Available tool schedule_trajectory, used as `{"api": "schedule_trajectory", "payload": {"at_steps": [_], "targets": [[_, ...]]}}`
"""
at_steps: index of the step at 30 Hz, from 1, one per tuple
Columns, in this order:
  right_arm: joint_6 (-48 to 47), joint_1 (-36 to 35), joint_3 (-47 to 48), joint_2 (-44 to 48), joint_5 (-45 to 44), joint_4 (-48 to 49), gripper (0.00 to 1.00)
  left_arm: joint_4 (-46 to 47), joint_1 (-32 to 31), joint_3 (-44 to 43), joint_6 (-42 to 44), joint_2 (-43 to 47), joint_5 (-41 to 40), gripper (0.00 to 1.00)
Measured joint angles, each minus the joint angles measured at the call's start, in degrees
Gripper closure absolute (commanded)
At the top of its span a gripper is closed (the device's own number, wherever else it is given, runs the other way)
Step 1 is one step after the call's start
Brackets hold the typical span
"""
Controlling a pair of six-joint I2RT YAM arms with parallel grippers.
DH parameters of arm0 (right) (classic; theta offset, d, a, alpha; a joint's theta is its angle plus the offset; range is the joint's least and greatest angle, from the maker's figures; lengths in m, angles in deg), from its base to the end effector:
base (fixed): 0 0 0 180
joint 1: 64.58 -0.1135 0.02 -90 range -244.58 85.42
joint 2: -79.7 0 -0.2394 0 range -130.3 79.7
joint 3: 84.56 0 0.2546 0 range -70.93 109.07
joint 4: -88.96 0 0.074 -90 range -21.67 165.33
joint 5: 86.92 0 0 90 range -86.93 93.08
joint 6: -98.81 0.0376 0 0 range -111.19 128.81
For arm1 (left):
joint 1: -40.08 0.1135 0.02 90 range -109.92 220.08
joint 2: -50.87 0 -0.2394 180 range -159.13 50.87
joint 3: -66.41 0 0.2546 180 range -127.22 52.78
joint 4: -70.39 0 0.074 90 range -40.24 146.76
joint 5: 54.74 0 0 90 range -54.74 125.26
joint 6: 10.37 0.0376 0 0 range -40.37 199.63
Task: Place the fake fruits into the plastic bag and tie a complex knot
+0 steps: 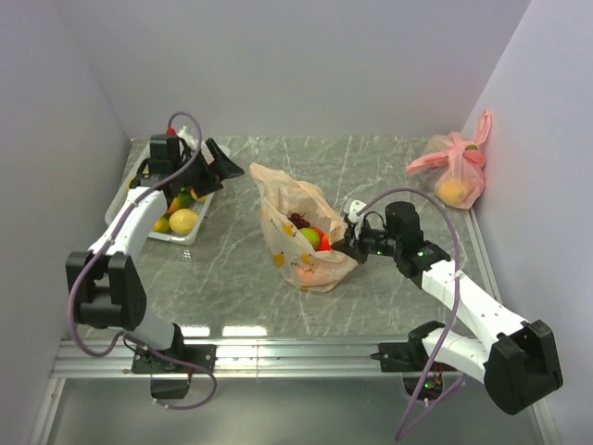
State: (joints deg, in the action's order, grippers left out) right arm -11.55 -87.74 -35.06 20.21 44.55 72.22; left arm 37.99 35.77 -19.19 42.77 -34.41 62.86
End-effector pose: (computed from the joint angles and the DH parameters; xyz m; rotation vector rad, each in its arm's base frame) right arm 0.2113 0.1175 0.2296 -1.1394 1.6341 0.7634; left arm 0.3435 -0.0434 0.2965 -0.3270 2.1790 -0.9269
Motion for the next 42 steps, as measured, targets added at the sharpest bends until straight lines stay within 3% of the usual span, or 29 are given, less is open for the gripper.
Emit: {"api": "schedule_trajectory", "payload": {"at_steps": [8,18,23,29,30,33,38,42], "targets": [[-9.6,0.35,0.22,-1.53,1.25,-7.19,1.0,8.81,0.33,2.99,-7.69,-8.04,6.97,0.01],[-13.07,0.39,0.9,-2.86,1.53,-10.05,1.0,25.75,-0.09,1.99,-17.38,-15.63,12.5,0.03],[-13.18,0.5,1.86,-3.54,1.53,-10.32,1.0,31.36,-2.27,0.79,-22.47,-19.5,15.06,0.21],[-12.87,0.7,2.71,-3.48,1.55,-10.84,1.0,34.69,-4.92,0.72,-25.33,-19.89,17.81,0.57],[-12.63,0.94,2.97,-3.39,1.57,-11.19,1.0,34.16,-4.87,0.33,-24.74,-19.87,17.88,0.81],[-10.95,2.43,4.72,-2.89,1.75,-12.66,1.0,27.67,-4.2,-3.56,-18.75,-19.52,16.92,1.0],[-4.42,7.65,11.3,-0.81,3.17,-14.75,1.0,12.0,-4.57,-13.42,2.95,-13.97,11.32,1.0],[3.06,12.2,19.54,0.09,4.92,-14.86,1.0,5.97,-9.75,-12.0,23.71,-0.39,0.5,1.0]]}}
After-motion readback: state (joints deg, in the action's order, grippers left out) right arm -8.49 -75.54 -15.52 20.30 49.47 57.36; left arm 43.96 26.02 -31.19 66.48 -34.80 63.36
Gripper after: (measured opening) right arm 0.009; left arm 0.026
